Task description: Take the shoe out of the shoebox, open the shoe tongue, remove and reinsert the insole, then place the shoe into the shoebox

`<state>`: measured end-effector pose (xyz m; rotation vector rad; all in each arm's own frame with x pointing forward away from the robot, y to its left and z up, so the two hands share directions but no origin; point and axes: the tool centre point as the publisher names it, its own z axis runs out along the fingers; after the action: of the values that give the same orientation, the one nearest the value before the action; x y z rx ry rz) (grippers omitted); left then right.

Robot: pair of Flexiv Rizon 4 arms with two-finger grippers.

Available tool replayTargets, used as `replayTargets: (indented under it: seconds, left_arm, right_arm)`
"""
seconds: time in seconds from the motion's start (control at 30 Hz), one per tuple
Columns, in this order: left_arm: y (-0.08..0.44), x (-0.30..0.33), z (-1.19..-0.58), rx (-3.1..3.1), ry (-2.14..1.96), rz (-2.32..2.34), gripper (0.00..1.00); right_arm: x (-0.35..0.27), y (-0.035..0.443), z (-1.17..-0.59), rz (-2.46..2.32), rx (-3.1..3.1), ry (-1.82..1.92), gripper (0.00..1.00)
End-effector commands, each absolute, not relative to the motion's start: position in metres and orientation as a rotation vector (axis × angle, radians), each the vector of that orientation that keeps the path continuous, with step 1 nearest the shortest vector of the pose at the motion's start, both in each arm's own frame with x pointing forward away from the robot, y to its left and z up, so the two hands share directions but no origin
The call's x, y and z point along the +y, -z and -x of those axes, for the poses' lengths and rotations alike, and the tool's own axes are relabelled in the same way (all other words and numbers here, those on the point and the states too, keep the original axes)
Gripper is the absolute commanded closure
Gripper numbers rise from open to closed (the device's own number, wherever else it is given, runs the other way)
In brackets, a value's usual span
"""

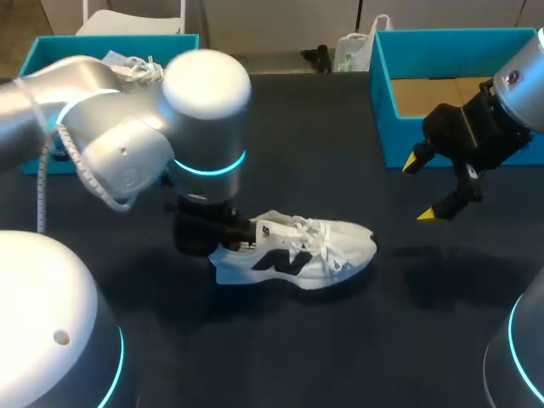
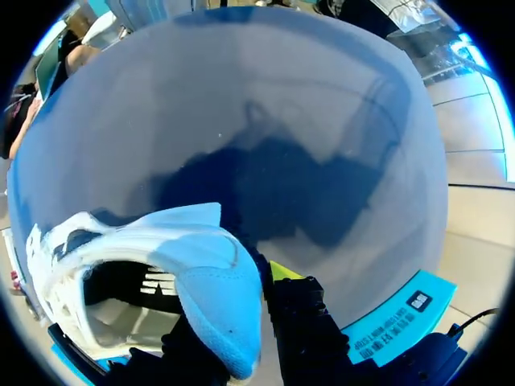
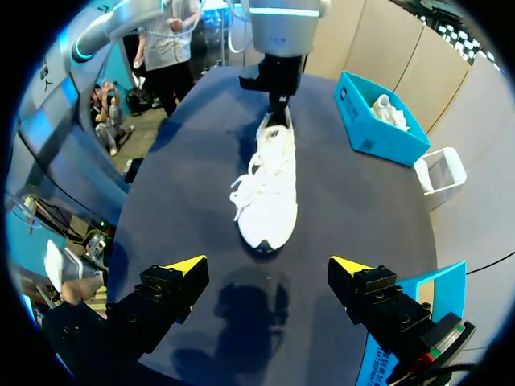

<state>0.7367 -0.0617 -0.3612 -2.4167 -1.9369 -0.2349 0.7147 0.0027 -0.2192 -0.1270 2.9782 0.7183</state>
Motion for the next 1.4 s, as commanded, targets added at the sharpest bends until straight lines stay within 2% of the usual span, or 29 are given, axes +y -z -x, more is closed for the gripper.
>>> replayTargets:
  seconds: [0.03,0.5,0.57,0.63,1.1,1.4]
  left_arm:
    - [0.380,-0.074,-0.743,-1.932,0.256,2.396,1.00]
    - [0.396,-0.082,-0.755,-1.942,0.284,2.320,1.00]
    - [0.396,-0.082,-0.756,-1.945,0.290,2.311,0.62]
    - [0.394,-0.082,-0.758,-1.950,0.287,2.305,0.00]
    - [0.334,-0.072,-0.760,-2.042,0.041,2.267,0.00]
    - [0.289,-0.072,-0.754,-2.241,-0.170,2.085,0.00]
  right_arm:
    - [0.003,0.220,-0.714,0.125,2.978,-0.714,0.00]
    - [0.003,0.220,-0.714,0.125,2.978,-0.714,0.00]
    - [0.003,0.220,-0.714,0.125,2.978,-0.714,0.00]
    - [0.003,0.220,-0.714,0.125,2.978,-0.714,0.00]
    - [0.003,0.220,-0.714,0.125,2.978,-0.714,0.00]
    - [0.003,0.220,-0.714,0.125,2.978,-0.714,0.00]
